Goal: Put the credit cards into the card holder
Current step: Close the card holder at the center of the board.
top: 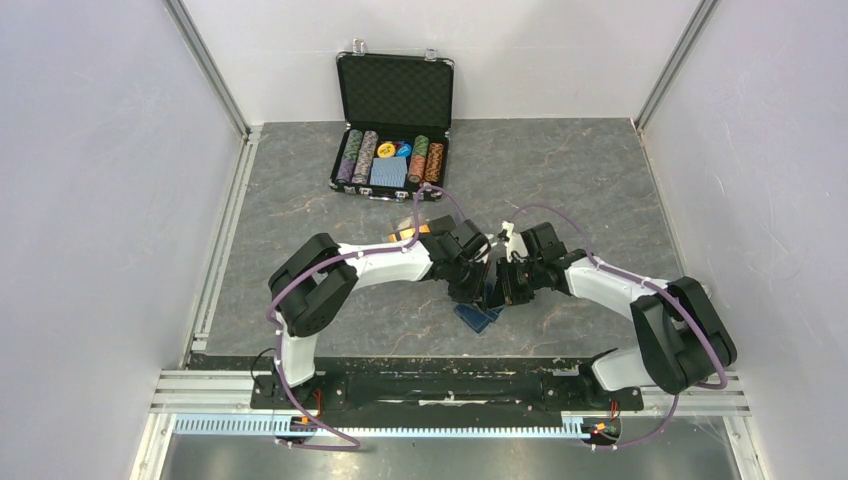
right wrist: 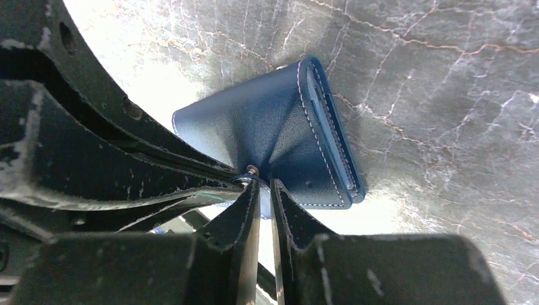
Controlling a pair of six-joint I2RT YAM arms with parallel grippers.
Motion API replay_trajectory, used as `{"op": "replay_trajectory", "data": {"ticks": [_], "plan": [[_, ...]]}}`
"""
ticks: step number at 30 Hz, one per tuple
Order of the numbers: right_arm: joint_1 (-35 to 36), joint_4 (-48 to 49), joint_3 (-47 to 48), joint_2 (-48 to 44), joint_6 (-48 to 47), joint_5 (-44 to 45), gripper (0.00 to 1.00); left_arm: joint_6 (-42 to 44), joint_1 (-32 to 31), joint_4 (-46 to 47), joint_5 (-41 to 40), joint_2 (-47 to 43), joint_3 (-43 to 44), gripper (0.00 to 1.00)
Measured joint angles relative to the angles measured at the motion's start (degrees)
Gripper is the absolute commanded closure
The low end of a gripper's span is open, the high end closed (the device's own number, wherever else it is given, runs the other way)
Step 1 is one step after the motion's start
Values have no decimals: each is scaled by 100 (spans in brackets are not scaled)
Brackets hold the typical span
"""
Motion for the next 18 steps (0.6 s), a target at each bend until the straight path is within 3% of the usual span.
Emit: {"op": "replay_trajectory", "data": {"ticks": [18], "plan": [[17, -455, 457, -70, -203, 780, 87, 262, 210, -210, -129, 136, 343, 98]]}}
